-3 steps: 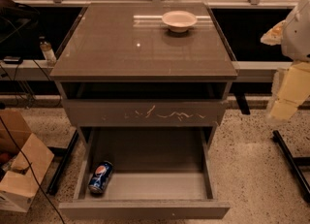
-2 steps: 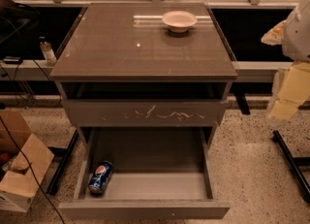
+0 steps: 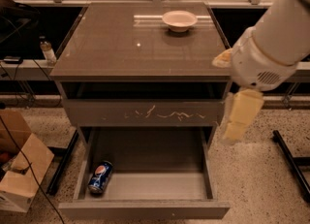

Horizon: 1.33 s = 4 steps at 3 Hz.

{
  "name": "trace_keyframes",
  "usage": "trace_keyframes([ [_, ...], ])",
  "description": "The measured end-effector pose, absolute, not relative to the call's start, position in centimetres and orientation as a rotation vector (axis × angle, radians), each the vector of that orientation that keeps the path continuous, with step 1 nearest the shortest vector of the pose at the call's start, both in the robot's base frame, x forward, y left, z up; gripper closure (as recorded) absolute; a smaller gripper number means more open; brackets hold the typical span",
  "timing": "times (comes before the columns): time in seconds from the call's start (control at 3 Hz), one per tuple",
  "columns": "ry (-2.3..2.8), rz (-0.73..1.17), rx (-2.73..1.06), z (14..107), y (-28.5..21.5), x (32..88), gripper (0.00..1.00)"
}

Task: Pick pepsi can from middle drawer and place on counter

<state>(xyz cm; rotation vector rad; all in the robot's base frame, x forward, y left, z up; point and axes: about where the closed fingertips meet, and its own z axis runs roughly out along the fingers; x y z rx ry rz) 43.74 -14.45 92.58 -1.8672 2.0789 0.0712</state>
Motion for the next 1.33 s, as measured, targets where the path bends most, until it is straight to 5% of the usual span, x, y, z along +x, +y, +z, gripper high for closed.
trace_keyframes([
  [0.67,1.951,0.357,-1.815,86.7,-7.7,45.3,0.0],
  [1.33,1.944,0.372,-1.797,86.4,-7.1,45.6,0.0],
])
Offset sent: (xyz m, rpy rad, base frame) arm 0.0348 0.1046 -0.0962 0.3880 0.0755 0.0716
